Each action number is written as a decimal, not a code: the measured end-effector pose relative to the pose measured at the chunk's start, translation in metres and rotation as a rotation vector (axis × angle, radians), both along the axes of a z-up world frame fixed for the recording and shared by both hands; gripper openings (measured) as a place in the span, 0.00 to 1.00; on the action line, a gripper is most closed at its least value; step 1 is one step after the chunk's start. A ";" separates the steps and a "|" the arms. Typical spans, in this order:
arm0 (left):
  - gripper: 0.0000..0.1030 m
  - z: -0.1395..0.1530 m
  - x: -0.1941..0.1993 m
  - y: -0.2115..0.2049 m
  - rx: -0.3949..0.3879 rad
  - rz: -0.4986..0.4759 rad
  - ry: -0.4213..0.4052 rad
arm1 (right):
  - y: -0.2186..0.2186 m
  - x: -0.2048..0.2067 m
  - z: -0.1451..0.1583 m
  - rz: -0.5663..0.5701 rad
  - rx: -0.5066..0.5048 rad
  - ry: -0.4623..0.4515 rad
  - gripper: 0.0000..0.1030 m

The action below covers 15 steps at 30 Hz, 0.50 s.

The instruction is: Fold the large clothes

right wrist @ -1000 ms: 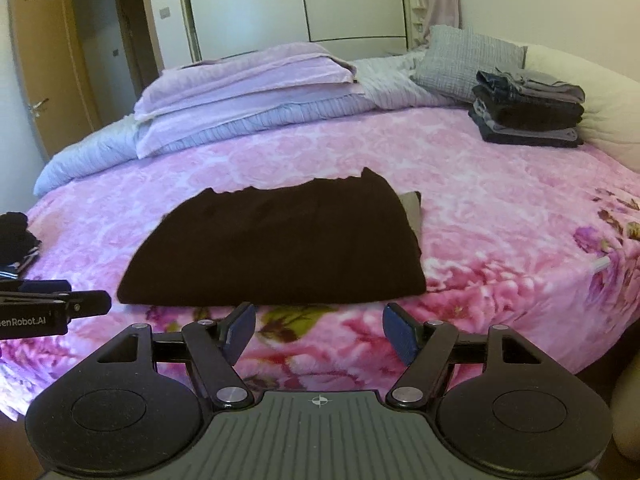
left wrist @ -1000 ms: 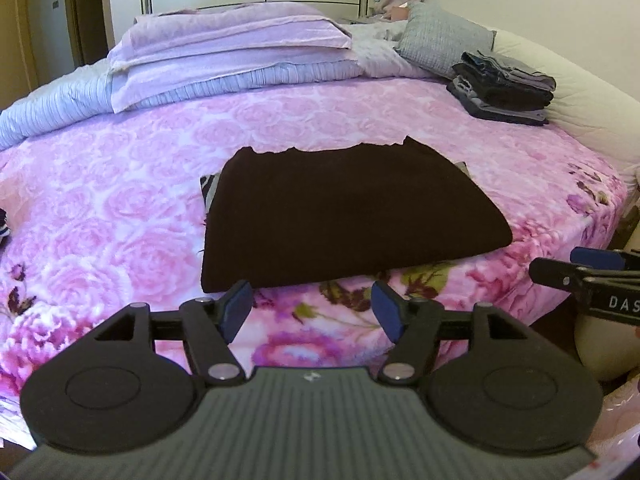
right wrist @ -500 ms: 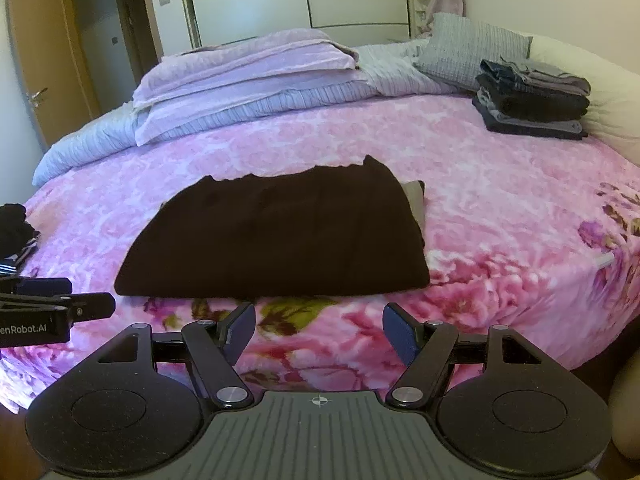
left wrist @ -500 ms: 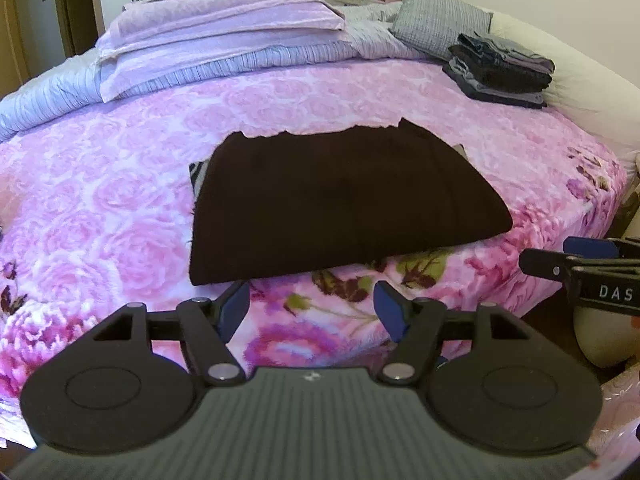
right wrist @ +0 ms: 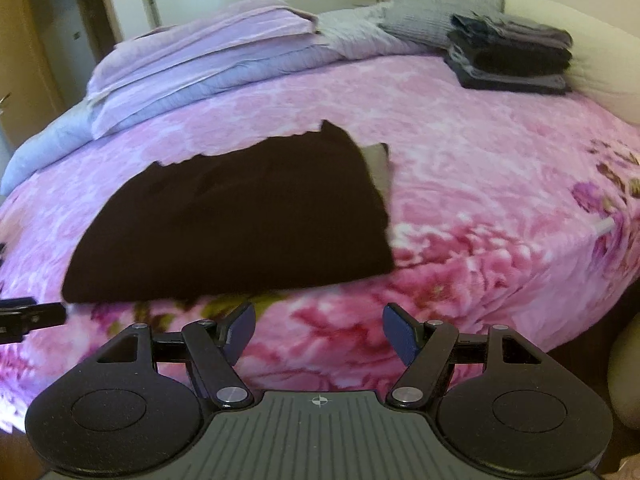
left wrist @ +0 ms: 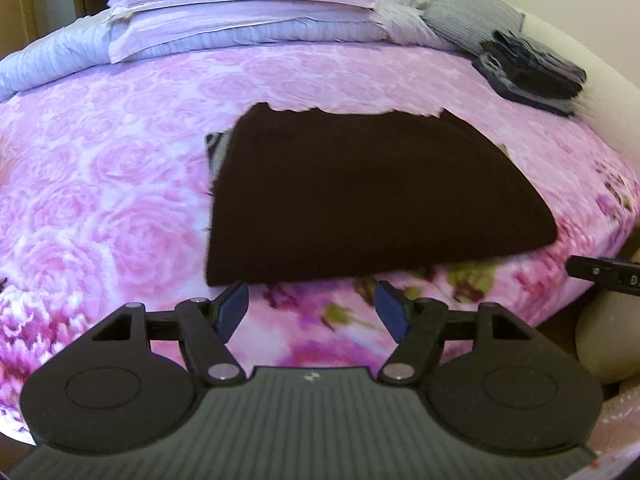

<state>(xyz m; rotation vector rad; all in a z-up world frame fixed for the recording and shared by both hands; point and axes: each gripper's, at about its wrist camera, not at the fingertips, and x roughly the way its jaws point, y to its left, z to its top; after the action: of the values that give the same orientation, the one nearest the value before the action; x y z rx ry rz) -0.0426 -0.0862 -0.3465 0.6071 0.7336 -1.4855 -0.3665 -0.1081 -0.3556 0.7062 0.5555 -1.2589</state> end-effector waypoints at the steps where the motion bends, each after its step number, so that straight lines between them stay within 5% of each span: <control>1: 0.64 -0.002 0.006 -0.003 0.001 0.012 0.005 | -0.005 -0.004 -0.002 -0.014 0.001 -0.011 0.66; 15: 0.64 -0.028 0.098 -0.055 0.001 0.228 0.159 | -0.107 -0.068 -0.051 -0.187 0.022 -0.371 0.66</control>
<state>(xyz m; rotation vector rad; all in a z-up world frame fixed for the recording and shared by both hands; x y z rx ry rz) 0.0552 -0.1408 -0.3741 0.3935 0.8962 -1.3315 -0.4347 -0.2151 -0.4070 1.0010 0.2018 -1.2554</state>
